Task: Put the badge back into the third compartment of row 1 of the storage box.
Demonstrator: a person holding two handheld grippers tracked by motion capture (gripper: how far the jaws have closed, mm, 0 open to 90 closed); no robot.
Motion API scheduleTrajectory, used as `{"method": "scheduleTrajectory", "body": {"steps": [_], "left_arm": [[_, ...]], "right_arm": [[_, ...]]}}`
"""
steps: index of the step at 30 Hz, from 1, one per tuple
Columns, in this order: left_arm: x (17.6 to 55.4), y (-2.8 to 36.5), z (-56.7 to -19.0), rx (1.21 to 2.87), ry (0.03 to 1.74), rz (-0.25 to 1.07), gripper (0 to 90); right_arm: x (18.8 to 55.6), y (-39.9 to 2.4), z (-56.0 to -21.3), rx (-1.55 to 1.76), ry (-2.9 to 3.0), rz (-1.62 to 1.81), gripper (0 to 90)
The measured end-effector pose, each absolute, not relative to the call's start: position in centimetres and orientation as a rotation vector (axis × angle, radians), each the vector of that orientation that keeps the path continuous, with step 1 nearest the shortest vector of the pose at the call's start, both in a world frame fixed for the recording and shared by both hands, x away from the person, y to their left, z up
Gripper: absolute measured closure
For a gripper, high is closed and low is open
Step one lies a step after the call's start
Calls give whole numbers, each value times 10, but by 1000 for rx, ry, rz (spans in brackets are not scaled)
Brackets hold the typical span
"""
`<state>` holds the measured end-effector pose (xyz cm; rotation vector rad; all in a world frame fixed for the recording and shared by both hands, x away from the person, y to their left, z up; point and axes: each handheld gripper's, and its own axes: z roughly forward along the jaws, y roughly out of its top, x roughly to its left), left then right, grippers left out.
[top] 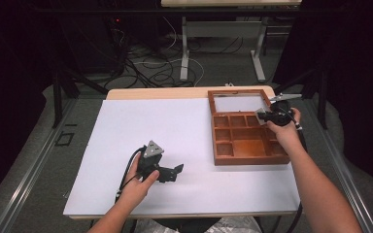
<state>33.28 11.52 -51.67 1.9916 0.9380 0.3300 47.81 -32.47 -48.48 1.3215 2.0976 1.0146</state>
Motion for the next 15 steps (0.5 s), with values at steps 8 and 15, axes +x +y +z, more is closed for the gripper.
{"method": "scheduleTrajectory", "body": {"steps": [8,15], "left_arm": [[333,115,-517,2000,931,333,4],[333,114,-517,2002,927,334,4]], "right_arm": [[479,-328,-490,1328,2102,1001,842],[482,-327,-493,1323,2112,991,840]]}}
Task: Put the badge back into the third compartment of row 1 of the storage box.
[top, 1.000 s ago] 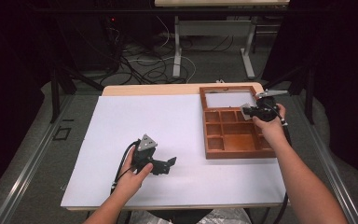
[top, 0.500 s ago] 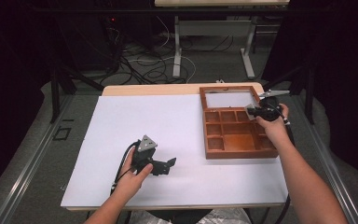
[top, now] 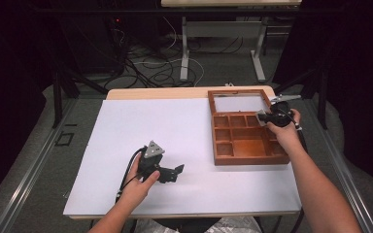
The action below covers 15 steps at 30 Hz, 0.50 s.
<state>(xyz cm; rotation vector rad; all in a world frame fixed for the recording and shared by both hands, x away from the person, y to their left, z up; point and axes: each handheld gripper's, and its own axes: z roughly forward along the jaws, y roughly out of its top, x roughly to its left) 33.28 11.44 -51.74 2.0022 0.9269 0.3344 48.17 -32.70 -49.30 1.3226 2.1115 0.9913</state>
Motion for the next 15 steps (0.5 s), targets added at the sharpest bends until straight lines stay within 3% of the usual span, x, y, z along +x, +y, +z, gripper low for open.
{"method": "scheduleTrajectory", "body": {"steps": [3,15], "left_arm": [[333,114,-517,2002,927,335,4],[333,115,-517,1997,931,331,4]], "right_arm": [[482,-326,-494,1344,2110,998,831],[476,-322,-490,1366,2097,1030,640]]}}
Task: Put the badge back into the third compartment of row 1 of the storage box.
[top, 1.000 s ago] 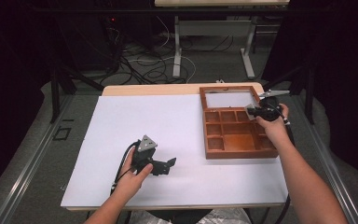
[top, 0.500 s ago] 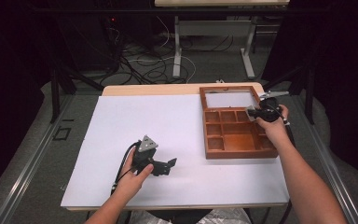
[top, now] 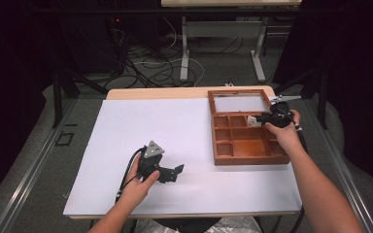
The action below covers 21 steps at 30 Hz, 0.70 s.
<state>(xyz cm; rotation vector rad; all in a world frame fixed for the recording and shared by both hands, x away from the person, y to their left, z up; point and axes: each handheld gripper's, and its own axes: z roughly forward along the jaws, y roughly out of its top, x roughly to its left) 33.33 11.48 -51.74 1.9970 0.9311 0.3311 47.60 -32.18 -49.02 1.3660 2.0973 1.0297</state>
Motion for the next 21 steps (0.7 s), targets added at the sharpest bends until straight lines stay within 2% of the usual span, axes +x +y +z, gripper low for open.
{"method": "scheduleTrajectory", "body": {"steps": [7,12,21], "left_arm": [[334,117,-517,1997,934,334,4],[334,117,-517,1991,937,335,4],[335,119,-516,1996,938,332,5]], "right_arm": [[466,-309,-484,1363,2110,1067,563],[457,-298,-479,1354,2129,1083,468],[426,-278,-475,1294,2154,1117,339]]}}
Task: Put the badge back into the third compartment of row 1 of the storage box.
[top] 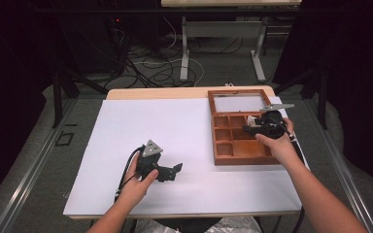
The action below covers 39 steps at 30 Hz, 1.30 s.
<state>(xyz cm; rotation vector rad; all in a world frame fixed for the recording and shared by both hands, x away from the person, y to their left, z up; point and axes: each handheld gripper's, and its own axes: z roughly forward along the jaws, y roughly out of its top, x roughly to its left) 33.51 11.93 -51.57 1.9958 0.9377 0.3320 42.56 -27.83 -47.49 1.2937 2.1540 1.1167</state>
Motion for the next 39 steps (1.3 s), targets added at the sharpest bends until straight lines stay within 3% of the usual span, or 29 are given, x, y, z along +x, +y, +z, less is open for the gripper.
{"method": "scheduleTrajectory", "body": {"steps": [18,35,39], "left_arm": [[336,121,-515,1983,940,347,4],[334,121,-516,1985,930,344,4],[334,120,-516,1988,927,346,4]], "right_arm": [[373,-248,-469,1180,2184,1247,174],[336,-224,-490,1091,2223,1317,116],[332,-222,-497,1092,2197,1318,20]]}}
